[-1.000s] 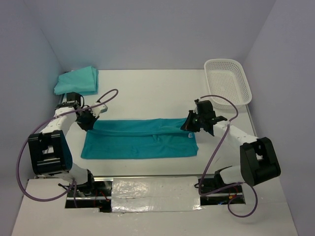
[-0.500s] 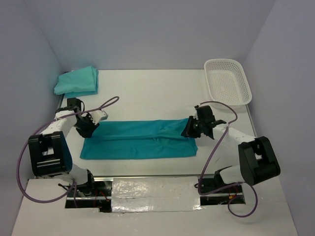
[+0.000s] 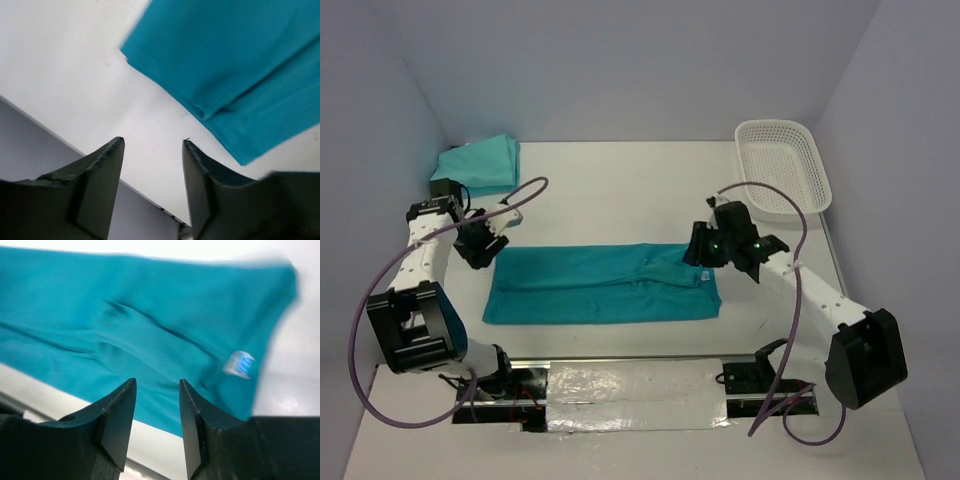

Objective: Fold and stack the t-shirts
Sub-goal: Fold the other side of the tshirt into a rectangle

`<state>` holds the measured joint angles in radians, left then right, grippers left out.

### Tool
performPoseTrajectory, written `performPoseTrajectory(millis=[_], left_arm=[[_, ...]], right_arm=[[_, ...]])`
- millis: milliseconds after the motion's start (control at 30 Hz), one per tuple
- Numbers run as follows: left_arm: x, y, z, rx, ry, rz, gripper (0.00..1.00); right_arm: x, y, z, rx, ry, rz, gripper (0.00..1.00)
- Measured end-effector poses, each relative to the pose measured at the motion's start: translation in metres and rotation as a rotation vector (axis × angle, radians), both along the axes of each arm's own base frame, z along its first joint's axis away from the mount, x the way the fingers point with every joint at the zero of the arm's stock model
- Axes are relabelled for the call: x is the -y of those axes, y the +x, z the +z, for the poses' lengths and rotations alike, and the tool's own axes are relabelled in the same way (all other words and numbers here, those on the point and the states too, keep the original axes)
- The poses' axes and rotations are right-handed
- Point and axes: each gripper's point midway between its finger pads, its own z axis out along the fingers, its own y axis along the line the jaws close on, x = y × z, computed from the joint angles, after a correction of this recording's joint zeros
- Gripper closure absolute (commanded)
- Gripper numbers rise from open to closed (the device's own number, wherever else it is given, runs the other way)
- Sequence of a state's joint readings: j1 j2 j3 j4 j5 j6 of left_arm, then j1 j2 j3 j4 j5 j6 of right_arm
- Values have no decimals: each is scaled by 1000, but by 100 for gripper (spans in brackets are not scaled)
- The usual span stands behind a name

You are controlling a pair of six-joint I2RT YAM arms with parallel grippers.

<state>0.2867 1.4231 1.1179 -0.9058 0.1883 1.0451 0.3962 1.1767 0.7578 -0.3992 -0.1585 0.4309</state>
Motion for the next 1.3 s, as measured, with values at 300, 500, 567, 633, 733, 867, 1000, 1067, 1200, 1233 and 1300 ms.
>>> performPoseTrajectory(millis=[300, 500, 567, 633, 733, 867, 1000, 1067, 1200, 1233, 1300], left_arm=[[30, 43, -38, -6, -52, 134, 63], [36, 7, -73, -115, -35, 151, 64], [35, -3, -82, -141, -23, 157, 65], [34, -11, -89, -161, -13, 166, 65], [32, -15, -94, -167, -2, 187, 65], [30, -12, -95, -156, 6, 209, 65], [29, -12, -95, -154, 16, 217, 65], [28, -11, -95, -153, 20, 218, 65], [26, -11, -95, -151, 28, 220, 65], [26, -11, -95, -152, 30, 220, 65], [25, -11, -95, -151, 36, 221, 65]], right_arm=[[-96, 77, -1, -10, -31, 174, 58], [-110, 63, -75, -184, -85, 220, 63], [-114, 58, -81, -204, -84, 231, 72], [-120, 54, -80, -199, -69, 238, 78], [-122, 37, -80, -196, -52, 251, 81], [-115, 1, -77, -206, -55, 255, 86], [-120, -28, -68, -201, -30, 273, 87], [-121, -40, -72, -214, -36, 276, 86], [-119, -60, -74, -222, -68, 269, 88], [-121, -62, -69, -210, -63, 269, 88], [-127, -65, -54, -180, -29, 273, 88]])
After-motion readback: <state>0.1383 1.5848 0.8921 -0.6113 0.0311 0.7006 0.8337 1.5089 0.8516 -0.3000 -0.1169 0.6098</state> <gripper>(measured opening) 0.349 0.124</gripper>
